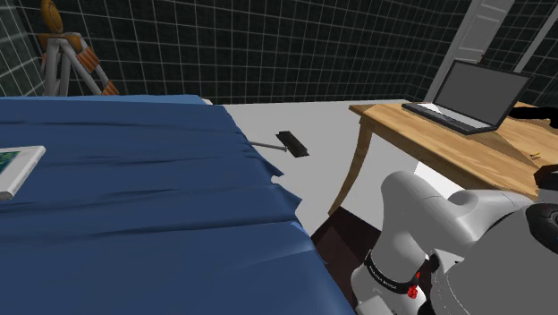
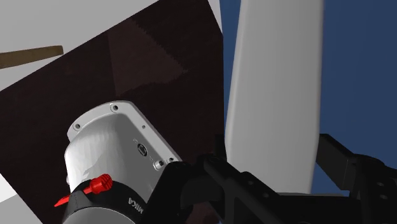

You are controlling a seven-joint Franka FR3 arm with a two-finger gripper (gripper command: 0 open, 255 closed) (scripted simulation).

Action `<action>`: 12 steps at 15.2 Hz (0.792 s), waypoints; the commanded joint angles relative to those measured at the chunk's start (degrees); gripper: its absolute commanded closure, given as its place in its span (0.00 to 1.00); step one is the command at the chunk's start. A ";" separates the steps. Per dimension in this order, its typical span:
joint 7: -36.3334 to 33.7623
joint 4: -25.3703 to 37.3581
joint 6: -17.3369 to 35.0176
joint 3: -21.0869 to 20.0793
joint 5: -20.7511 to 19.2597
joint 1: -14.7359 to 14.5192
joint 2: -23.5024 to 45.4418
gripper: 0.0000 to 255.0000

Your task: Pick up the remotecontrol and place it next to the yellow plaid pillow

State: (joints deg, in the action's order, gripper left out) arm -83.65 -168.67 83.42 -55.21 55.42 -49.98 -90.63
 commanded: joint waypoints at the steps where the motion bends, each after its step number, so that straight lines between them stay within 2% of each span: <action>1: -0.32 -1.18 0.91 -2.25 2.16 -1.06 -0.11 1.00; 3: -0.50 -2.24 1.90 -4.53 4.32 -1.96 0.01 1.00; 11: -0.50 -2.24 1.90 -4.53 4.33 -1.96 0.01 1.00; 12: -0.49 -2.24 1.92 -4.57 4.36 -1.94 0.03 0.00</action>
State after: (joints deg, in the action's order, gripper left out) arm -84.15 -170.91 85.34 -59.73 59.78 -51.50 -90.36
